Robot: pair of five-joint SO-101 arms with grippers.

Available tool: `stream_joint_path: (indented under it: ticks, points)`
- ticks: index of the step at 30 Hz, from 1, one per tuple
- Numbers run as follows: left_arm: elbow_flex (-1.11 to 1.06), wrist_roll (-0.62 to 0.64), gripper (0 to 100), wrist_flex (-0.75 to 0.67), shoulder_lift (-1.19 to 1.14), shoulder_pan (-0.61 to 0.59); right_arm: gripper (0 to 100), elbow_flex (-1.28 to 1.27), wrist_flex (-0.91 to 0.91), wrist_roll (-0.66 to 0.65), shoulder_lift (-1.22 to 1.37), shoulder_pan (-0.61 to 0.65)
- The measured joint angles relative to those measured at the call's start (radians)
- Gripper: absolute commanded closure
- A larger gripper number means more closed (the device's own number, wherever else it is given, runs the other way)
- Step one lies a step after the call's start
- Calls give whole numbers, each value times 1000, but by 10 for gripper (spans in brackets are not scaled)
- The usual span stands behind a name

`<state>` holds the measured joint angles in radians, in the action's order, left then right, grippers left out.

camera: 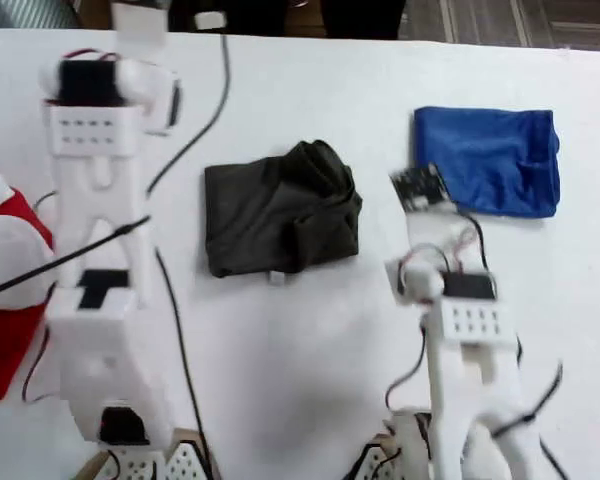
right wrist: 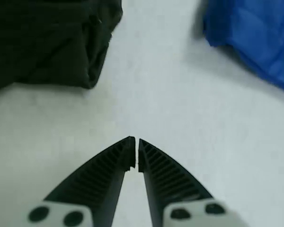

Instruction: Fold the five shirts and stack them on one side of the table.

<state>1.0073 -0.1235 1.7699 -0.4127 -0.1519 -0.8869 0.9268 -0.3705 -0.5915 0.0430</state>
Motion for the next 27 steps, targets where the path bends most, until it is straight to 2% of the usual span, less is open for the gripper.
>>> stream_joint_path:
  ticks: [8,15,20,27]
  points:
    - [-224,-15,973,0,206,-164,979,272,25,41,204,133]
    - [-477,-15,972,-6,439,-203,979,588,132,114,439,302]
    - [-796,-18,972,-135,680,-244,979,888,276,118,678,404]
    - [-1330,-77,972,-345,944,-299,979,1181,370,118,941,451]
